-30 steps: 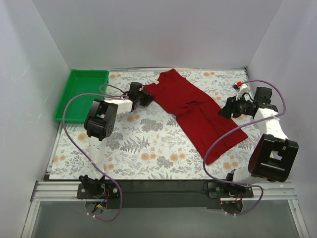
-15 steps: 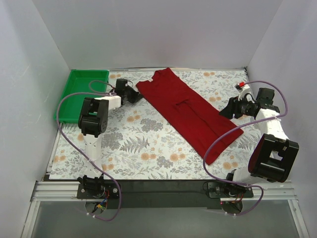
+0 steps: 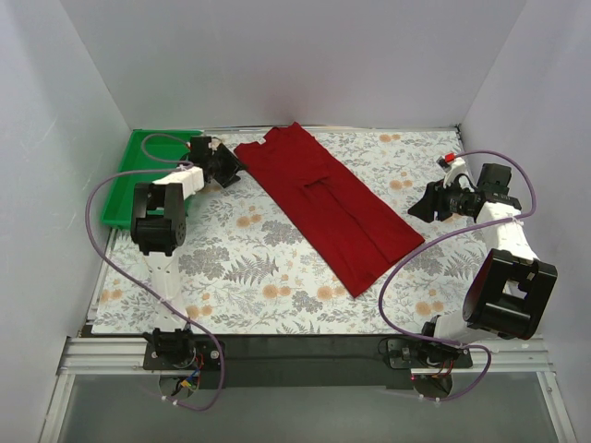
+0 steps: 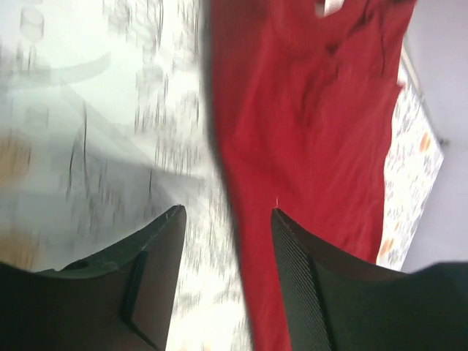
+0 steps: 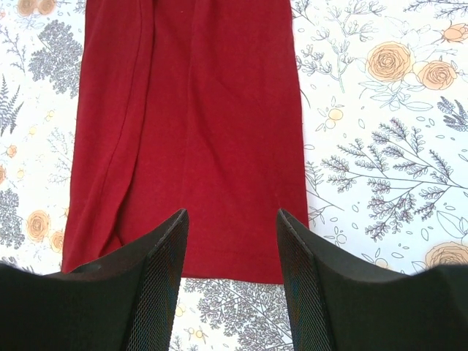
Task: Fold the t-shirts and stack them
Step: Fold the tshirt
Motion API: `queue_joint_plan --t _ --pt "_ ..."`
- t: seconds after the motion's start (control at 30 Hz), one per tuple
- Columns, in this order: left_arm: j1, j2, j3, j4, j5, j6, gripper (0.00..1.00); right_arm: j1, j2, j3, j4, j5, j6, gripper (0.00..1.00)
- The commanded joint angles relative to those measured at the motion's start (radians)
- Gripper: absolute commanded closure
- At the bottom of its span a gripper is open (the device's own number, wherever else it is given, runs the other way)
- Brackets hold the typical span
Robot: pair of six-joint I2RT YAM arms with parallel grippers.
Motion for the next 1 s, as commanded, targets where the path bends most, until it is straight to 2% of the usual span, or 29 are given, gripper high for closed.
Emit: queue_joint_plan --t 0.0,0.13,0.27,0.3,0.37,0.4,0.43,0.53,0.63,0.77,0.97 --pt "-0.007 -0.228 -0.131 0.021 0.011 0.087 0.51 -0.006 -0.004 -0.006 0.004 -0.003 -0.031 0.50" --pt "-0.045 -0.460 -0.387 0.144 0.095 0.059 0.50 -0.006 -0.007 -0.007 0.003 0.005 -0.035 0.50" --pt "-0.185 -0.532 -0.556 0.161 0.154 -0.028 0.50 -0.006 0.002 -0.007 -0.006 0.001 -0.037 0.50" --pt "-0.261 -0.543 -0.620 0.176 0.138 -0.095 0.50 -0.006 0.000 -0.006 -0.009 0.003 -0.037 0.50" --pt "-0.346 -0.565 -0.703 0.230 0.102 -0.200 0.50 -0.005 -0.007 -0.009 -0.009 0.008 -0.040 0.50" --pt "-0.431 -0.571 -0.735 0.275 0.053 -0.249 0.50 -0.005 -0.011 -0.012 -0.009 0.011 -0.040 0.50" --pt "-0.468 -0.571 -0.786 0.288 0.024 -0.351 0.50 -0.005 -0.017 -0.015 -0.009 0.014 -0.041 0.50" --pt "-0.597 -0.575 -0.853 0.358 -0.084 -0.508 0.50 -0.006 -0.024 -0.025 -0.009 0.017 -0.043 0.50" --pt "-0.679 -0.562 -0.857 0.359 -0.170 -0.576 0.50 -0.005 -0.038 -0.050 -0.009 0.018 -0.049 0.50" --pt "-0.739 -0.516 -0.811 0.271 -0.242 -0.689 0.50 -0.006 -0.058 -0.071 -0.009 0.034 -0.064 0.50" --pt "-0.780 -0.385 -0.720 0.158 -0.250 -0.777 0.54 -0.006 -0.061 -0.067 -0.009 0.028 -0.063 0.50"
